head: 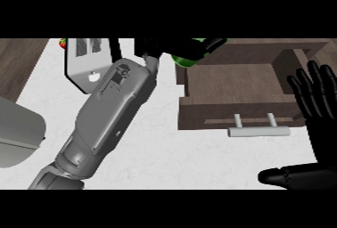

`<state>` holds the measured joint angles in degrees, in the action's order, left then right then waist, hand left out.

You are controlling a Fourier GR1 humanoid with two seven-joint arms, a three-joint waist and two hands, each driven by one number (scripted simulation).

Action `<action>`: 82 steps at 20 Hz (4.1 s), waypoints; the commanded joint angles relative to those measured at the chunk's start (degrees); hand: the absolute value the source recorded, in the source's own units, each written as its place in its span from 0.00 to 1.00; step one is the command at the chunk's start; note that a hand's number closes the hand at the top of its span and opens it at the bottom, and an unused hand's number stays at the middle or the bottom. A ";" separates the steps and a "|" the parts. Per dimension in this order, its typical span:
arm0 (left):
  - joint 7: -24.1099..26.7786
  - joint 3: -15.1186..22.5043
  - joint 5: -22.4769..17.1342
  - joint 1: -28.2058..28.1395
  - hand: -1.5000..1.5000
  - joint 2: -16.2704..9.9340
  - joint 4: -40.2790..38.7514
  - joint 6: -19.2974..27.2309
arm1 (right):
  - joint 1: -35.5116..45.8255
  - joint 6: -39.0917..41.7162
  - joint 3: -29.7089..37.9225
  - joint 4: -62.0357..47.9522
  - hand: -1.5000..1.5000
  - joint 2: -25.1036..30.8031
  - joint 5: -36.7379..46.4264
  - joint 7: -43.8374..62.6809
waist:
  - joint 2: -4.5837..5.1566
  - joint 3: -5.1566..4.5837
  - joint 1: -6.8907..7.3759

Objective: Pick up the cup, place it into the drawer and close the drawer

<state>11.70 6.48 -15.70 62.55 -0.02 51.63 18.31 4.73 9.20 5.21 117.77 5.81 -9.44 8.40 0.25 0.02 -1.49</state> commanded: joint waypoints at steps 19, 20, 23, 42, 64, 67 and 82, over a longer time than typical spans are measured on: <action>9.82 17.74 -16.56 12.62 1.00 0.02 -27.94 5.89 | 2.14 2.03 -0.36 -2.88 0.00 0.20 -1.48 -1.90 | 0.95 0.07 -4.01; 8.67 19.49 -16.90 12.80 1.00 0.02 -27.47 5.89 | 3.66 2.31 1.11 -5.07 0.00 1.03 -1.88 -2.64 | 0.87 0.08 -3.54; 7.43 22.91 -17.30 13.17 1.00 0.02 -28.58 7.39 | 3.41 0.79 -2.78 -3.26 0.00 -1.19 1.13 -2.30 | 0.96 0.08 -4.23; 15.96 22.49 -27.77 13.41 0.00 0.02 -25.22 5.03 | 4.48 2.79 -0.14 -3.15 0.00 -0.56 -7.40 0.84 | 0.75 0.01 -2.46; 5.48 16.00 -30.44 -18.00 0.00 -20.88 15.89 5.25 | -5.45 13.45 -1.44 3.54 1.00 10.63 5.00 0.96 | -1.01 -0.02 3.70; 6.36 15.94 -29.45 -26.03 0.00 -22.02 21.84 5.07 | 0.00 12.83 -1.07 -1.62 1.00 11.02 6.27 2.41 | -0.58 -0.02 3.13; 6.68 6.91 -33.45 -47.05 0.00 -32.41 34.62 -6.93 | 2.73 4.98 -17.46 -19.40 1.00 13.49 45.02 -16.01 | -0.23 0.00 2.59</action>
<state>18.22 16.12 -48.57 20.14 -30.39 84.05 14.06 6.03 17.23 -9.40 104.25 19.55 28.55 -4.24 -0.05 0.01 1.70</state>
